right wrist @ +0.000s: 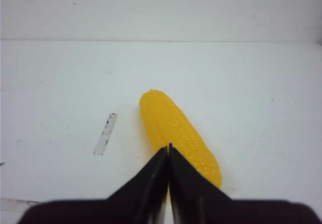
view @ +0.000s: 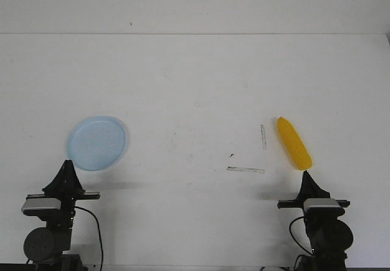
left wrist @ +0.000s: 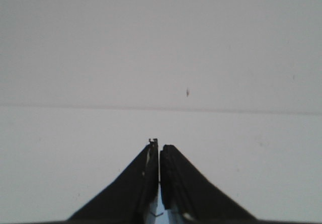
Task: Place corn on plate with both arms
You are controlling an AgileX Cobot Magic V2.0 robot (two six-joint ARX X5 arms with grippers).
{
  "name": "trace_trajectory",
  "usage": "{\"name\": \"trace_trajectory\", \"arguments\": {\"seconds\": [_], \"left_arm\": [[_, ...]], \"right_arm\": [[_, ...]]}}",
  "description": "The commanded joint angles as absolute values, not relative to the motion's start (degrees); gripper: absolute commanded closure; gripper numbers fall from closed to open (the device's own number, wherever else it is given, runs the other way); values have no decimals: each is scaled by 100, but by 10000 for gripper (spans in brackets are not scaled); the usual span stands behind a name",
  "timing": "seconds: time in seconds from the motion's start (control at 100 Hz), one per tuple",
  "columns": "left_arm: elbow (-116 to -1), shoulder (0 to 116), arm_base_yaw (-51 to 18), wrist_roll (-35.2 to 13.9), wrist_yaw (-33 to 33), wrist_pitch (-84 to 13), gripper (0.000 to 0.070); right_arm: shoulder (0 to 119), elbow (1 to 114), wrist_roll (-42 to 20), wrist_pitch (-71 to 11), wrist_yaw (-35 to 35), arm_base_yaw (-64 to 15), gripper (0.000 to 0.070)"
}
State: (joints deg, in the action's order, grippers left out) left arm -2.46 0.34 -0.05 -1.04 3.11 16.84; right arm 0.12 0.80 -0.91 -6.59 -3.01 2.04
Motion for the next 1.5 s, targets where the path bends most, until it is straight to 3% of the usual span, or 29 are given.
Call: {"name": "trace_trajectory", "arguments": {"seconds": [0.0, 0.26, 0.43, 0.54, 0.74, 0.96, 1.14, 1.32, 1.49], "left_arm": [[-611, 128, -1, -69, 294, 1844, 700], [-3009, 1855, -1, 650, -429, 982, 676], [-4296, 3402, -1, 657, -456, 257, 418], [-4676, 4187, -1, 631, -456, 89, 287], [-4901, 4960, 5, -27, -456, 78, 125], [-5151, 5256, 648, -556, -478, -357, 119], [-5205, 5376, 1667, -714, -1015, -652, 120], [-5205, 5857, 2193, -598, -1417, -897, 119], [-5205, 6613, 2270, -104, -1811, -1328, 120]], "right_arm": [[5, 73, -165, -600, -301, 211, 699], [5, 73, -167, -600, -301, 211, 699], [5, 73, -165, -600, -301, 211, 699], [5, 73, -165, -600, -301, 211, 699], [5, 73, -165, -600, -301, 211, 699], [5, 73, -167, -600, -301, 211, 699], [5, 73, -167, -600, -301, 211, 699], [5, 73, -167, -600, -301, 211, 699], [5, 73, -167, -600, -301, 211, 699]]}}
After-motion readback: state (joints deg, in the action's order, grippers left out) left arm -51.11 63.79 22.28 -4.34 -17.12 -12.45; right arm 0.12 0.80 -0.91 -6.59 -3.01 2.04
